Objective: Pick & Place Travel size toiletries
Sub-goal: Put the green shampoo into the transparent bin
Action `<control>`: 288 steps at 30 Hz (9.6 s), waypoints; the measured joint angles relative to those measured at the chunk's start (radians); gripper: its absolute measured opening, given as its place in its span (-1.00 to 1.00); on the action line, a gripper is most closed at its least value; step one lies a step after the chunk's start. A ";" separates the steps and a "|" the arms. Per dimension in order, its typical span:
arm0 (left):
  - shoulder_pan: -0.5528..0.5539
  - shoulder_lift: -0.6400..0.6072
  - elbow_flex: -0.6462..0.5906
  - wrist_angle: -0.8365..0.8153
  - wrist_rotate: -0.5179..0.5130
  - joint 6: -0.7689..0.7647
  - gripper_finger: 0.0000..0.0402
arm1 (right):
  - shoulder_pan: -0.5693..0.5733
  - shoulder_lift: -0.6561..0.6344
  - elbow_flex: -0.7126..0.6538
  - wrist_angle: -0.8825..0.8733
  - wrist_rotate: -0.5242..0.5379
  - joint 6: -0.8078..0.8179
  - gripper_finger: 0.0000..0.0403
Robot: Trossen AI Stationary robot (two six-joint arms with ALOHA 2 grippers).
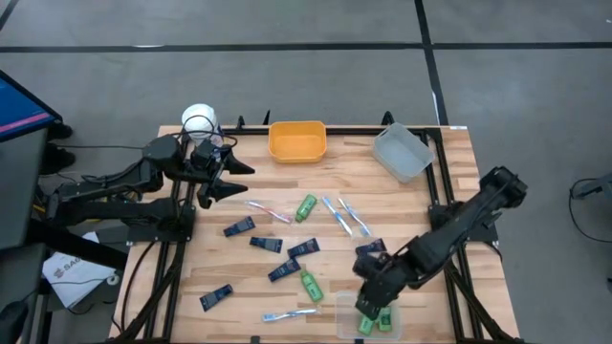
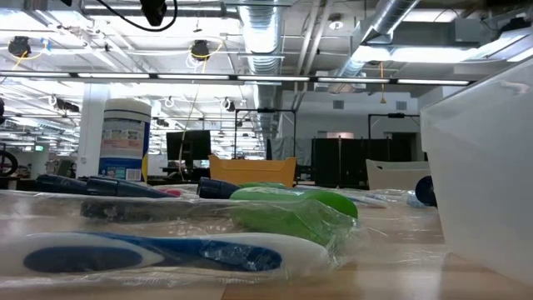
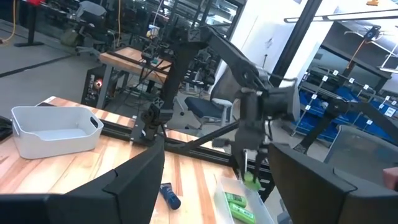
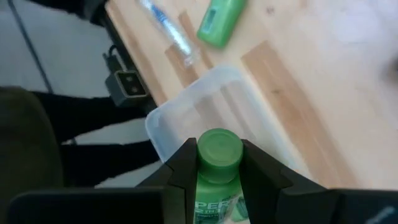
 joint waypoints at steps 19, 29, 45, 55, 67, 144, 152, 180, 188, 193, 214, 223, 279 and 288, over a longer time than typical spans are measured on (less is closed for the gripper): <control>0.000 0.000 0.000 -0.001 0.001 -0.004 0.40 | -0.001 0.096 0.000 0.130 0.012 0.093 -0.57; 0.000 0.000 0.000 -0.001 0.001 -0.004 0.40 | 0.007 0.096 0.000 0.128 0.034 0.273 -0.57; 0.000 0.000 0.000 0.002 0.001 -0.004 0.40 | 0.009 0.098 0.000 0.056 0.049 0.599 -0.56; 0.000 0.000 0.000 0.004 0.001 -0.004 0.40 | -0.011 0.193 0.000 0.147 0.044 0.635 -0.56; 0.000 -0.001 0.000 0.020 0.001 0.001 0.40 | -0.030 0.194 0.000 0.081 0.037 0.627 -0.50; -0.310 1.105 0.279 -0.208 -0.682 -0.213 0.40 | -0.256 -0.198 0.000 -0.309 0.230 0.003 -0.17; -0.326 1.114 0.278 -0.213 -0.707 -0.209 0.40 | -0.256 -0.198 0.000 -0.302 0.236 0.003 -0.17; -0.303 1.161 0.280 -0.224 -0.672 -0.171 -0.57 | -0.267 -0.198 0.000 -0.267 0.309 -0.031 -0.17; -0.286 1.031 0.277 -0.240 -0.625 -0.131 -0.51 | -0.320 -0.197 0.000 -0.184 0.311 -0.247 -0.15; -0.288 0.892 0.276 -0.249 -0.630 -0.100 -0.53 | -0.386 -0.197 0.000 -0.123 0.307 -0.399 -0.02; -0.289 0.483 0.278 -0.184 -0.862 -0.022 -0.53 | -0.676 -0.197 0.000 0.645 0.286 -0.526 0.41; -0.289 0.486 0.278 -0.138 -0.878 -0.017 -0.53 | -0.739 -0.197 0.000 0.663 0.305 -0.483 0.41; -0.310 0.468 0.278 -0.150 -0.799 0.080 0.42 | -0.781 -0.250 0.000 0.523 0.246 -0.548 -0.56; -0.314 0.399 0.279 -0.194 -0.798 0.081 0.36 | -0.434 -0.325 0.000 -0.081 0.229 -0.161 -0.56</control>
